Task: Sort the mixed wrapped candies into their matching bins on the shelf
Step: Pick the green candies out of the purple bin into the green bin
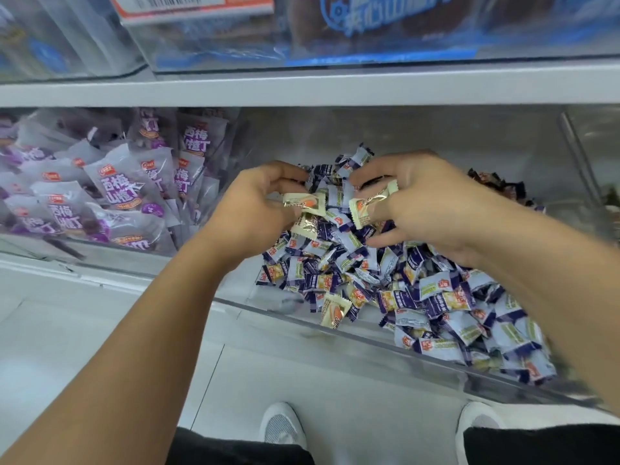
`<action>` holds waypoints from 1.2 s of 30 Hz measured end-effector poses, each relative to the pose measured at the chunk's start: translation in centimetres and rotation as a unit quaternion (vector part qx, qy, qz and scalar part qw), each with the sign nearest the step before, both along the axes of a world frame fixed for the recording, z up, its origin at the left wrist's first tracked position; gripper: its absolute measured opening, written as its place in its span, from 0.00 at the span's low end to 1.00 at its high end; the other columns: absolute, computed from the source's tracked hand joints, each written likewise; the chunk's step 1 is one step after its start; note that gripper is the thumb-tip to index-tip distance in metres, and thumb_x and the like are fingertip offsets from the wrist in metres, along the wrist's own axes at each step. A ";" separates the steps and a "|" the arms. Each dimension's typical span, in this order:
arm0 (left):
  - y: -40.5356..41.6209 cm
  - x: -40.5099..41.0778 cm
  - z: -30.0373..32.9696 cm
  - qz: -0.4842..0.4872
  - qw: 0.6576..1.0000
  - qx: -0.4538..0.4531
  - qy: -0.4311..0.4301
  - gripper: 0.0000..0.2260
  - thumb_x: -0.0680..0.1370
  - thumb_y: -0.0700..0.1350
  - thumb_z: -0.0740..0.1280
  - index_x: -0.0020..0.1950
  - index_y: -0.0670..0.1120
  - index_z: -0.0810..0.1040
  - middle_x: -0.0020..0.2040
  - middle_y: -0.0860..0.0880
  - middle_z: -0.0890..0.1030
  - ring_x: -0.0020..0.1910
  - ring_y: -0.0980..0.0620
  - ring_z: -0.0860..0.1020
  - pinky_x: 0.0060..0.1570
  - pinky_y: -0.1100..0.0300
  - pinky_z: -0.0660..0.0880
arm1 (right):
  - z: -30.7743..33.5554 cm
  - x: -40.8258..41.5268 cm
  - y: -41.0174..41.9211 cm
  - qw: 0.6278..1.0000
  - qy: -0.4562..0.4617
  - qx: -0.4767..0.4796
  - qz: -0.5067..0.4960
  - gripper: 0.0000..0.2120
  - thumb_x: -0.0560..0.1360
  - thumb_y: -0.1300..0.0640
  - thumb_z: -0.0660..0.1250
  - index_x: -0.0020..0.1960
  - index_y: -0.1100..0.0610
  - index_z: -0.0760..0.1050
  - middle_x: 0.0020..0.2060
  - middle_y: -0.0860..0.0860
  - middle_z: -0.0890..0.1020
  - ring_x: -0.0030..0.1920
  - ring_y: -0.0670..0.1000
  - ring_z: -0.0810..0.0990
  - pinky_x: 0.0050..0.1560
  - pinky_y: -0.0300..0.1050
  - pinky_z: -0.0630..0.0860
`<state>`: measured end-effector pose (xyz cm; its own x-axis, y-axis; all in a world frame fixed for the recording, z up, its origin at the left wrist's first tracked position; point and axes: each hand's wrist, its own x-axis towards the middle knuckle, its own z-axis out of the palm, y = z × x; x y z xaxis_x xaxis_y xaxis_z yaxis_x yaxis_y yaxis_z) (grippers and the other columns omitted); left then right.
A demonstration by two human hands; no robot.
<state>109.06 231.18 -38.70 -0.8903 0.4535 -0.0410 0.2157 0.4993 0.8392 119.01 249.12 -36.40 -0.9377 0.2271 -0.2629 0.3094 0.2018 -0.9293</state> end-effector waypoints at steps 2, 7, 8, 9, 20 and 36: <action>-0.2 -0.1 0.0 -0.023 0.998 -0.035 0.043 0.15 0.76 0.34 0.70 0.58 0.51 0.81 0.52 0.54 0.84 0.44 0.44 0.84 0.50 0.44 0.81 | -0.2 -0.2 -0.1 0.999 -0.004 0.043 0.022 0.17 0.76 0.71 0.67 0.56 0.52 0.81 0.56 0.53 0.79 0.49 0.54 0.82 0.43 0.47 0.85; -0.9 0.4 0.8 -0.092 0.968 -0.176 0.152 0.07 0.78 0.45 0.69 0.55 0.54 0.80 0.47 0.55 0.81 0.42 0.55 0.80 0.41 0.64 0.76 | -0.5 -0.2 -0.3 0.961 0.027 0.228 0.158 0.06 0.70 0.55 0.79 0.45 0.50 0.85 0.32 0.43 0.81 0.28 0.38 0.79 0.28 0.34 0.75; -1.0 0.6 0.9 -0.112 0.957 -0.215 0.159 0.05 0.79 0.47 0.68 0.54 0.53 0.80 0.47 0.54 0.82 0.42 0.55 0.80 0.40 0.62 0.76 | -0.7 -0.2 -0.7 0.937 0.030 0.278 0.207 0.07 0.69 0.53 0.79 0.45 0.48 0.85 0.29 0.40 0.79 0.27 0.34 0.76 0.27 0.29 0.68; -1.1 0.8 1.0 -0.132 0.945 -0.253 0.161 0.05 0.80 0.48 0.66 0.54 0.52 0.81 0.47 0.53 0.81 0.43 0.54 0.79 0.41 0.59 0.75 | -0.9 -0.3 -1.3 0.911 0.026 0.321 0.259 0.09 0.68 0.51 0.79 0.47 0.47 0.85 0.27 0.36 0.78 0.28 0.31 0.75 0.28 0.28 0.65; -1.4 0.9 0.5 -0.180 0.888 -0.412 0.096 0.08 0.70 0.52 0.77 0.47 0.52 0.85 0.45 0.53 0.83 0.44 0.53 0.80 0.49 0.54 0.79 | -3.0 -0.7 -5.2 0.713 0.062 0.551 0.429 0.11 0.69 0.67 0.66 0.46 0.54 0.78 0.35 0.51 0.74 0.39 0.58 0.77 0.36 0.44 0.71; -0.3 0.5 0.5 -0.153 0.884 -0.421 0.133 0.08 0.82 0.47 0.61 0.46 0.45 0.73 0.41 0.50 0.76 0.38 0.51 0.73 0.34 0.57 0.67 | -0.6 -1.0 1.8 0.879 0.011 0.454 0.141 0.19 0.72 0.50 0.71 0.51 0.67 0.80 0.51 0.65 0.81 0.39 0.63 0.79 0.38 0.54 0.78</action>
<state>109.58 230.86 -38.15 -0.7605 0.5830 -0.2859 0.5820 0.8073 0.0979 117.96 250.96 -36.95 -0.9931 0.0911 -0.0743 0.1115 0.9302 -0.3498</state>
